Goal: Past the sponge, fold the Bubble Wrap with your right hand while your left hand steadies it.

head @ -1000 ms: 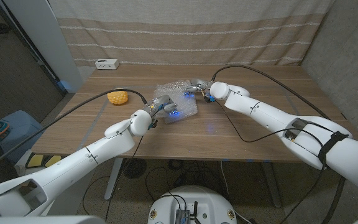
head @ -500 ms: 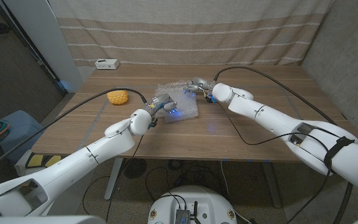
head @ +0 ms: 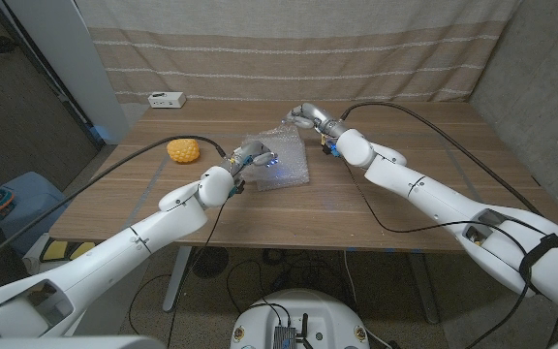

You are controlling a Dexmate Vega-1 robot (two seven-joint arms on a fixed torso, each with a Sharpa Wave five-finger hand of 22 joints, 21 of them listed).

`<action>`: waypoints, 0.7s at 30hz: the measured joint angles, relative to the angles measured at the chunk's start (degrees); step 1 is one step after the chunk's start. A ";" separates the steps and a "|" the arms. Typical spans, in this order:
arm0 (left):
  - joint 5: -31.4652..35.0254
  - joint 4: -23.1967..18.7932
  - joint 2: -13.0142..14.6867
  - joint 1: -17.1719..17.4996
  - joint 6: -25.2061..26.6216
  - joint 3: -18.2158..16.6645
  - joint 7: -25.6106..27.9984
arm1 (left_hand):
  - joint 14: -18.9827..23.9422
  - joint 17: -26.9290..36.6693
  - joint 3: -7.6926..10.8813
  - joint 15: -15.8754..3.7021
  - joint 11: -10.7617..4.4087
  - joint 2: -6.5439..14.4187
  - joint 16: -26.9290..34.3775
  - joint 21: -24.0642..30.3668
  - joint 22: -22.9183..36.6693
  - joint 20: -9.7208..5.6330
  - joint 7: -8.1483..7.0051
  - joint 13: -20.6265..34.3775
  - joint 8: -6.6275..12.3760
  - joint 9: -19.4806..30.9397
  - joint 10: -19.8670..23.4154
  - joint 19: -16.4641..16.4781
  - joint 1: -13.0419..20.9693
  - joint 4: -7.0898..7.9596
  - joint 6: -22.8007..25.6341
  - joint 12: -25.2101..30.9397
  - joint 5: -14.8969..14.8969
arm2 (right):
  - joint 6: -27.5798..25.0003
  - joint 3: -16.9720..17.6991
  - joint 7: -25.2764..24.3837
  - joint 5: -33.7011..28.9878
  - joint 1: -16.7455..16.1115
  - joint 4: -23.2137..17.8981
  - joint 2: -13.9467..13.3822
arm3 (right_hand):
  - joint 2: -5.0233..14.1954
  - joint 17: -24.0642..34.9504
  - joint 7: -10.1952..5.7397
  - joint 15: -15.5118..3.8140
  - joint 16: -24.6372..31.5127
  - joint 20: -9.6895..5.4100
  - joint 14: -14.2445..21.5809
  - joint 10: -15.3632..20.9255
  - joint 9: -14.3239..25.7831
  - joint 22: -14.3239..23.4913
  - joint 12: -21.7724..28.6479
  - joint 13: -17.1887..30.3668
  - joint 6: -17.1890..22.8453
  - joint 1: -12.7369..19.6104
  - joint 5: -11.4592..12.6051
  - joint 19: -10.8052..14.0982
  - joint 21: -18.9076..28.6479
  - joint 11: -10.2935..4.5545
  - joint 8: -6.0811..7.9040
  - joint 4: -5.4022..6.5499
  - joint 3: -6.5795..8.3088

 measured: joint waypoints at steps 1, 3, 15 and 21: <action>-0.32 -0.05 0.00 0.16 -0.38 -0.23 0.32 | -0.48 -0.29 -0.01 -0.05 -0.05 0.16 -0.40 -0.07 -0.02 0.17 -0.20 -0.22 0.00 -0.23 -0.54 -0.17 -0.23 -0.01 -0.71 -0.37 0.00 | 0.18 0.34 -0.20 0.05 -0.33 -0.28 -0.08 | 0.00 0.00 0.00 0.00 0.00 0.00 0.00 0.00 -0.04 0.00 -0.08 -0.02 0.00 0.00 0.00 0.00 0.00 0.00 0.00 0.00 0.00; -1.50 -0.35 -0.13 1.30 -2.15 -1.75 2.00 | -1.09 -0.72 -0.04 0.13 -0.06 -0.09 -1.03 -0.41 -0.02 0.08 -0.54 -0.55 -0.44 -0.55 -1.10 -0.51 -0.48 -0.42 -1.89 -0.87 0.00 | 1.22 1.44 -1.48 0.54 -1.38 -1.37 -0.39 | 0.00 0.00 0.00 0.00 0.00 0.00 0.00 0.00 -0.04 0.00 -0.08 -0.02 0.00 0.00 0.00 0.00 0.00 0.00 0.00 0.00 0.00; -7.03 1.48 -2.27 6.18 -14.27 -8.61 11.23 | -7.56 -2.00 -1.18 1.15 0.12 -0.20 -4.27 -2.80 -0.29 0.36 -2.23 -2.73 -0.84 -2.74 -8.76 -4.83 -1.23 -2.48 -10.72 -4.42 -0.40 | 4.82 7.32 -4.84 5.70 -6.72 -6.05 -1.39 | 0.00 -0.26 -0.62 0.20 0.00 0.48 -0.25 -0.21 -0.31 0.01 -0.71 -0.28 -0.62 0.00 0.00 -0.75 -0.21 -0.20 -0.44 -0.47 -0.47; -11.65 4.16 -2.96 7.15 -20.73 -10.92 11.49 | -16.64 -3.47 -2.36 2.23 -0.45 0.47 -8.62 -5.42 -0.29 1.22 -5.49 -5.32 -0.85 -5.53 -19.24 -9.03 -1.90 -3.66 -21.33 -5.96 -0.91 | 5.80 10.70 -6.00 9.24 -9.79 -8.24 -1.85 | -0.09 -0.42 -0.40 0.01 -0.22 0.61 -0.44 -0.21 -0.31 0.01 -0.93 -0.54 -0.84 -0.09 0.00 -1.24 -0.43 -0.20 -0.88 -0.63 -0.63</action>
